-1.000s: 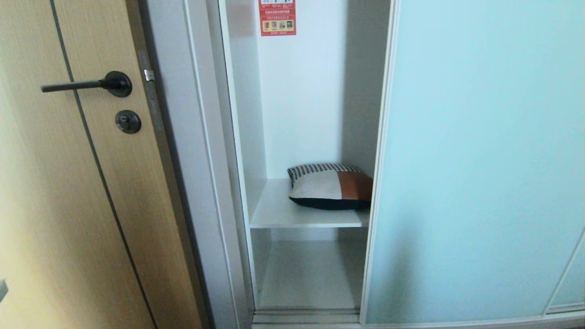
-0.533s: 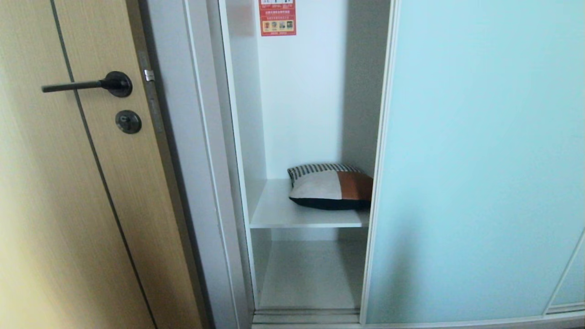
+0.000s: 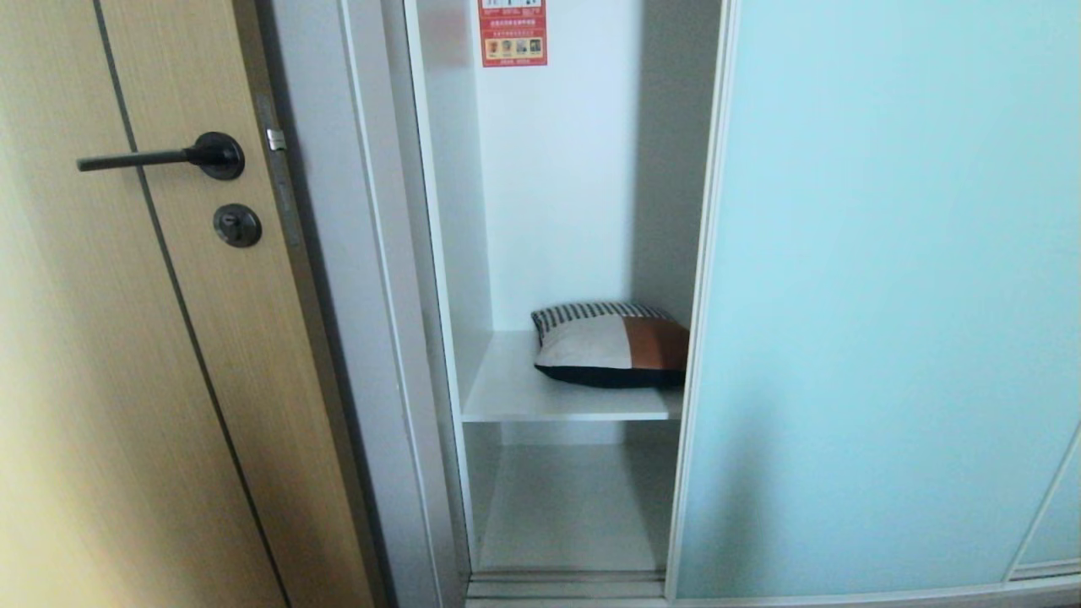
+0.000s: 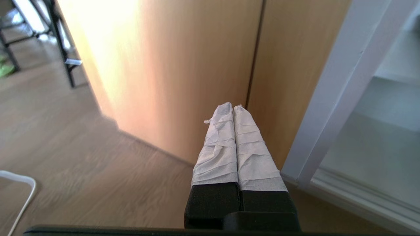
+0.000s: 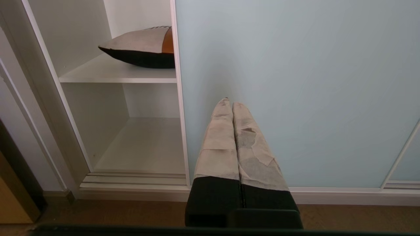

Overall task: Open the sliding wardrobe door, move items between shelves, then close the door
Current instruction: Open the door

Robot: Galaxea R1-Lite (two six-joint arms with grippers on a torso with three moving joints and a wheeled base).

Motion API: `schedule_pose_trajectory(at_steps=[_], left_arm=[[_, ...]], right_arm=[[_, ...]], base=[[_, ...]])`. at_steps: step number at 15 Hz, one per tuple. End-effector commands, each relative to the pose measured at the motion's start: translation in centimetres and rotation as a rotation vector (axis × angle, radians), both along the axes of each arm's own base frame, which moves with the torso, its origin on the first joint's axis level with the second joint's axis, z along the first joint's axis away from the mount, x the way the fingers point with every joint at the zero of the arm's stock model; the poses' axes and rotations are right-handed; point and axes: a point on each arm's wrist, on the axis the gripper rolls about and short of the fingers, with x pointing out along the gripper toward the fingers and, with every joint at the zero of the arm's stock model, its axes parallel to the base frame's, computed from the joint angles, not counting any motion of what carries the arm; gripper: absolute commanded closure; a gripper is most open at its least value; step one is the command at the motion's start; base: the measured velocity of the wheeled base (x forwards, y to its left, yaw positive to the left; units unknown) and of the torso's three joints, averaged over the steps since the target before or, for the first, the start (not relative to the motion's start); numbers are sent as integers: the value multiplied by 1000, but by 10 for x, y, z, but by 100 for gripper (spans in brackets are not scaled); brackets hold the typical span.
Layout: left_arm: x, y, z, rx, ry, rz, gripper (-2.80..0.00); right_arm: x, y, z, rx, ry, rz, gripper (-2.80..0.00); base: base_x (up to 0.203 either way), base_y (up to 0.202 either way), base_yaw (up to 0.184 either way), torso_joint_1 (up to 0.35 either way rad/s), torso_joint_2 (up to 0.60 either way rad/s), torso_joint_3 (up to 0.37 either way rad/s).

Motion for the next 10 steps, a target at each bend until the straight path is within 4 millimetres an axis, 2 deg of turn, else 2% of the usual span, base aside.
schedule_pose_trajectory(at_steps=[1,3,7,10], left_arm=[[-9,-2,-5,20,-75,-97,0],[-13,-4,-8,36,-98,-186,0],[-13,-5,-8,40,-98,-212,0],[-9,-8,-16,17,-84,-371,0]], right_arm=[[0,0,0,0,2,0,0],[0,0,0,0,2,0,0],[0,0,0,0,2,1,0],[0,0,0,0,2,0,0]], base=[[0,0,0,0,0,0],[0,0,0,0,0,0],[0,0,0,0,0,0],[0,0,0,0,0,0]])
